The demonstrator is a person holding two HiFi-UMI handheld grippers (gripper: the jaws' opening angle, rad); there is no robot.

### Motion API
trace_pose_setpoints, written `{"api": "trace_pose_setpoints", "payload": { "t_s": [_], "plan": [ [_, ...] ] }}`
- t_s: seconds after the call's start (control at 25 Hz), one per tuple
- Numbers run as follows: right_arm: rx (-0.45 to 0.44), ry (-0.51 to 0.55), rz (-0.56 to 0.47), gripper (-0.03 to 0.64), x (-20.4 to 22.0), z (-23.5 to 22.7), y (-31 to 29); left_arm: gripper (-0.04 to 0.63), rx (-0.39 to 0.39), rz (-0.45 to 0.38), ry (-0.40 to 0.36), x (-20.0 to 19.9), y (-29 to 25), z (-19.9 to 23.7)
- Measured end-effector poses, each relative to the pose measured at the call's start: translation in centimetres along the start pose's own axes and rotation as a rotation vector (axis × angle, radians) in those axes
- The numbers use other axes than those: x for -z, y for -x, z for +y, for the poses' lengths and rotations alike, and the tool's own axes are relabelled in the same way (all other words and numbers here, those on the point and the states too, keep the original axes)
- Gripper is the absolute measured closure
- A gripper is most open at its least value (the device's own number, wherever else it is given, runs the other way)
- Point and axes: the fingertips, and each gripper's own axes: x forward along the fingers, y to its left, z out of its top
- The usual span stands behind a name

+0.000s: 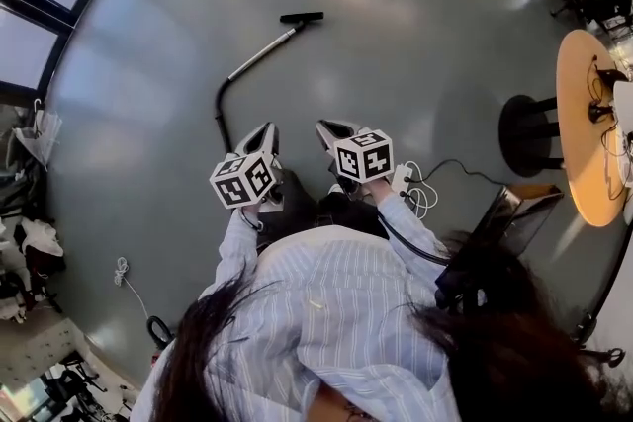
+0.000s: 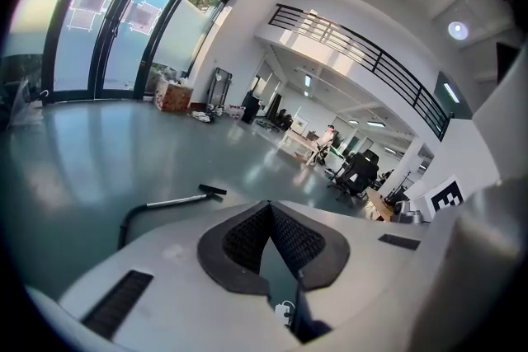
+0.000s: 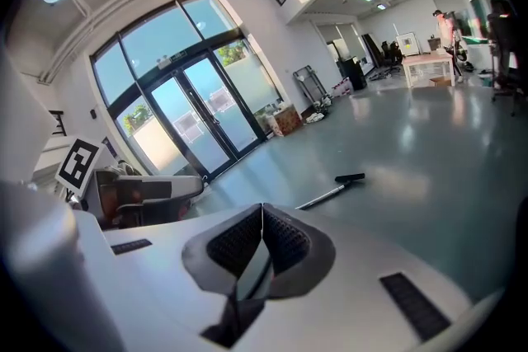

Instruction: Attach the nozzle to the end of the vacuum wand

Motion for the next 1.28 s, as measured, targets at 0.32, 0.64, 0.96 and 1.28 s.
{"api": "trace_pose_setpoints", "payload": {
  "t_s": [0.32,0.64,0.96,1.28],
  "plan": [
    [0.012,0.04,-0.001,0.607,-0.5,5.1,-2.6,0.591,0.012,-0.027,-0.012,-1.6,3.9,3.9],
    [0.023,0.03,0.017,0.607,1.6,12.5,-5.8,0.591,0.025,0.012,-0.118,-1.2,9.7,8.5],
    [0.046,-0.001,0.012,0.607,4.9,17.6,-8.0,0.591,0.059,0.03,-0.042,0.3,13.1,13.7],
    [0.085,0.018,-0.007,0.607,6.2,18.7,-7.8,0.591,0.108,0.043,-0.072,0.4,13.1,14.3]
  ]
}}
